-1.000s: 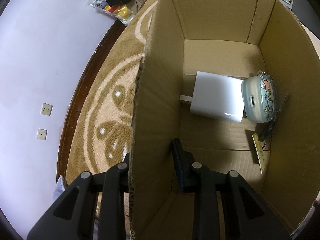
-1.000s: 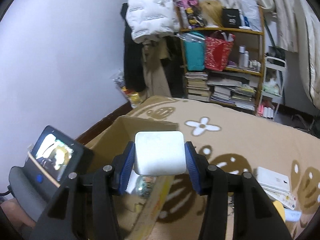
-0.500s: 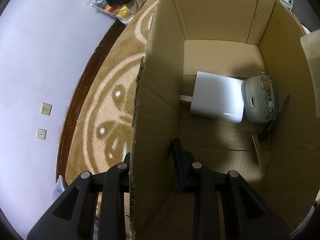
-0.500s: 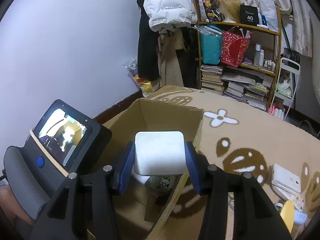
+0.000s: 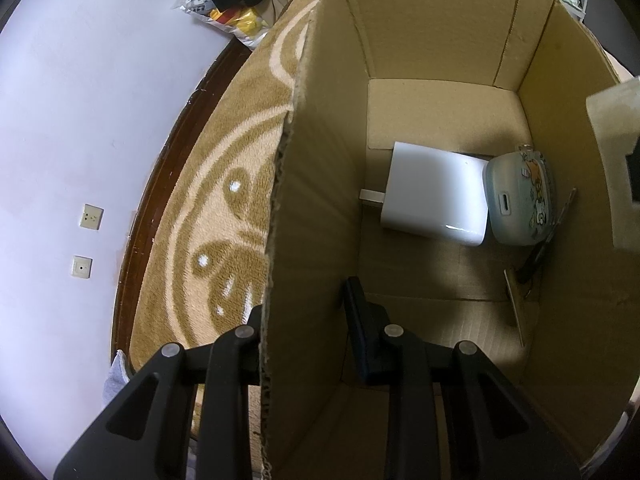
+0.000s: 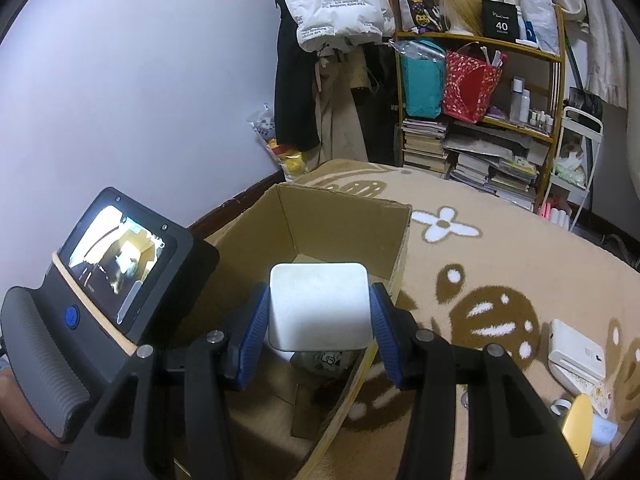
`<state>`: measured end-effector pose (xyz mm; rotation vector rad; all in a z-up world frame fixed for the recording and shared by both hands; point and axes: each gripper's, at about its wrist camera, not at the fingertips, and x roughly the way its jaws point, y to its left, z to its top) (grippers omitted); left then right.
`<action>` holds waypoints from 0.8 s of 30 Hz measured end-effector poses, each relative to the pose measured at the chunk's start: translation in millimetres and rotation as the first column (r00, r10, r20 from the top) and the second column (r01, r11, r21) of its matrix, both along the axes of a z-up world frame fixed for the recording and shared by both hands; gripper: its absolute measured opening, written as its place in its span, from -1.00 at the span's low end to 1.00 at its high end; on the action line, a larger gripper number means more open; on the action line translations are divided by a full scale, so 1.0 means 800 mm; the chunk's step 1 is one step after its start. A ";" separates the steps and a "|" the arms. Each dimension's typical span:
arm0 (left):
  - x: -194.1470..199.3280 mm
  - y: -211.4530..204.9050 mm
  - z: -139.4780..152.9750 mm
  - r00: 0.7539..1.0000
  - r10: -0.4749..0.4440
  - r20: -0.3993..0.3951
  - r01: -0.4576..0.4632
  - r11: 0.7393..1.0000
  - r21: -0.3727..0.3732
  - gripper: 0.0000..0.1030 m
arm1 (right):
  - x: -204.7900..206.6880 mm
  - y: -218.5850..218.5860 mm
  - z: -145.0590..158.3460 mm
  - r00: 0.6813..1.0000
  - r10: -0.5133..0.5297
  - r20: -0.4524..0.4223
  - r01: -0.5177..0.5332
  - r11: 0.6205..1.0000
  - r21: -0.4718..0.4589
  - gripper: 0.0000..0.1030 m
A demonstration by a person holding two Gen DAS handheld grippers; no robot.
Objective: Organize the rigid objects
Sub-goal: 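Lower the router into the box beside the charger and release, then move the right gripper back over the white wall-plate device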
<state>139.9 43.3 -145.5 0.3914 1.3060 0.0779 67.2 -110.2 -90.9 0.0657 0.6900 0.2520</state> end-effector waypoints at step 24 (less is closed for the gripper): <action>0.001 -0.005 -0.001 1.000 0.001 -0.005 -0.001 1.000 0.002 -0.48 | 0.008 -0.080 0.009 0.979 -0.203 0.030 0.204 0.979 -0.030 1.00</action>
